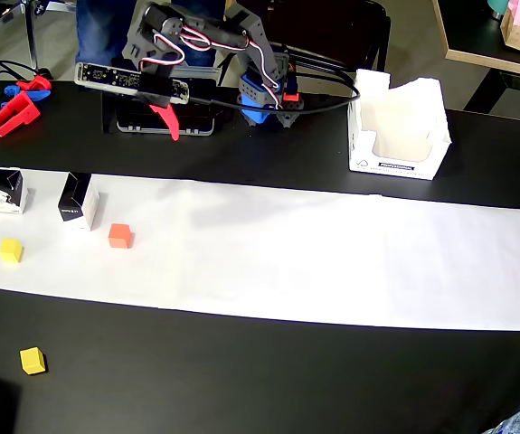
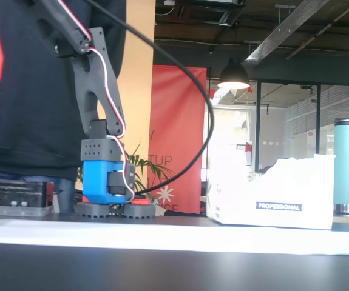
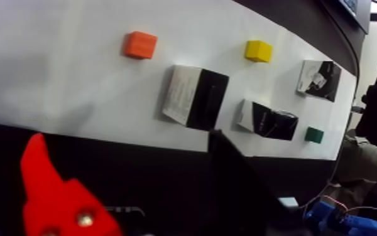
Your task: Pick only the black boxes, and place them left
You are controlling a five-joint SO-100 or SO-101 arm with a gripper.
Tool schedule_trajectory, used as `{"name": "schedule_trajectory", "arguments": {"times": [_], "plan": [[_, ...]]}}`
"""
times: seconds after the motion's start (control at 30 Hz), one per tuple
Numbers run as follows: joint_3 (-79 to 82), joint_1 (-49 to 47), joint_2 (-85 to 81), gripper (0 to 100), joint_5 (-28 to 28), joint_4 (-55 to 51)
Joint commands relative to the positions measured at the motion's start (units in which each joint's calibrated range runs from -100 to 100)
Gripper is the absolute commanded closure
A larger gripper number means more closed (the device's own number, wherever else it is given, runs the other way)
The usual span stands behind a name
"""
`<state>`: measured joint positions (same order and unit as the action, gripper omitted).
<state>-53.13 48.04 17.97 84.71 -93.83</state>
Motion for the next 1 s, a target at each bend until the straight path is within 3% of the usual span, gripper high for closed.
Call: {"name": "schedule_trajectory", "arguments": {"times": [0.0,0.43,0.7,0.97], "plan": [[-10.2,2.9,2.1,51,0.8,0.6],[-16.5,11.3,13.4,52,0.6,0.9],[-15.7,5.7,19.6,52,-7.0,6.8],[-15.7,-0.6,26.7,52,-7.0,13.9]]}}
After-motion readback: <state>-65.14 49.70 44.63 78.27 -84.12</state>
